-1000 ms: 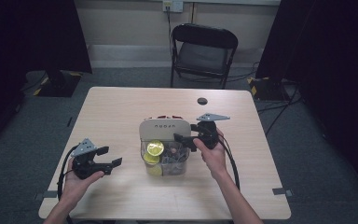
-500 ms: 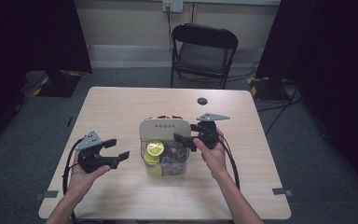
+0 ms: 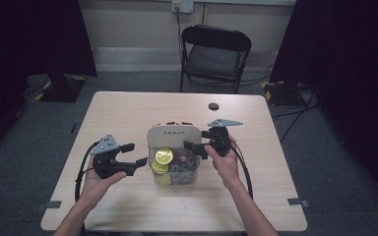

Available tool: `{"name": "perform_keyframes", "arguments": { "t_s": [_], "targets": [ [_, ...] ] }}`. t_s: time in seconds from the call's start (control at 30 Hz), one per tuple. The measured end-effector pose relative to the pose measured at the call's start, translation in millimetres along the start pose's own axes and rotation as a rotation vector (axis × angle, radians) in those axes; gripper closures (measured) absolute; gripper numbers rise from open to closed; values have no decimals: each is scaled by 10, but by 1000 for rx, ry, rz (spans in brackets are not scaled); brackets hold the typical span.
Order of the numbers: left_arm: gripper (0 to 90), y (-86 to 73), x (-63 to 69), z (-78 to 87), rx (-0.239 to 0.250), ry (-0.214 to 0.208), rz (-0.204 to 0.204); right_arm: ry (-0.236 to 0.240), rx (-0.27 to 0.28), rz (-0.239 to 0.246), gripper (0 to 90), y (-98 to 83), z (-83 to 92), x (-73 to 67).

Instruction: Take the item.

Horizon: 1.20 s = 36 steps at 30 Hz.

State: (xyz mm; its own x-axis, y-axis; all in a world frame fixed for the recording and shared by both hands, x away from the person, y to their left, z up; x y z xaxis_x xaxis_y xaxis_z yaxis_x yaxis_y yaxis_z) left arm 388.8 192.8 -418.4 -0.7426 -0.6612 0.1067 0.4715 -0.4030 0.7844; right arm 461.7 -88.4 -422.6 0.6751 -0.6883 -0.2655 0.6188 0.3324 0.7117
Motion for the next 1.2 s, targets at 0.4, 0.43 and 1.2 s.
{"name": "perform_keyframes", "arguments": {
  "t_s": [0.4, 0.43, 1.2],
  "targets": [
    [313, 168, 190, -184, 7, -45, -54, -2, 0, 7, 83, 5, 4, -4],
    [312, 178, 199, -204, 12, -48, -57, -2, -1, 8, 83, 6, 4, -3],
    [316, 177, 294, -516, -70, -70, -78, -7, 4, 14, 112, 4, 25, -19]
  ]
}}
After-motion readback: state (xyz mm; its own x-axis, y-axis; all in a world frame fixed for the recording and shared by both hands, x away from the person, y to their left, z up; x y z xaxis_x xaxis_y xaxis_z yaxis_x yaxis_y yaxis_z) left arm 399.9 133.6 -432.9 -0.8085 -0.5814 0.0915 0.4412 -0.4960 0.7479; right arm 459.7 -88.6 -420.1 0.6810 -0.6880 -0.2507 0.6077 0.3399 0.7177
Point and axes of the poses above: each handheld gripper's, and its own axes: z roughly backward along the jaws, y roughly out of its top, x roughly to its right, the point moved 4 cm from there along -z, roughly forward along the jaws, and after that the axes turned 13 degrees about -x, right-handed, at the moved point
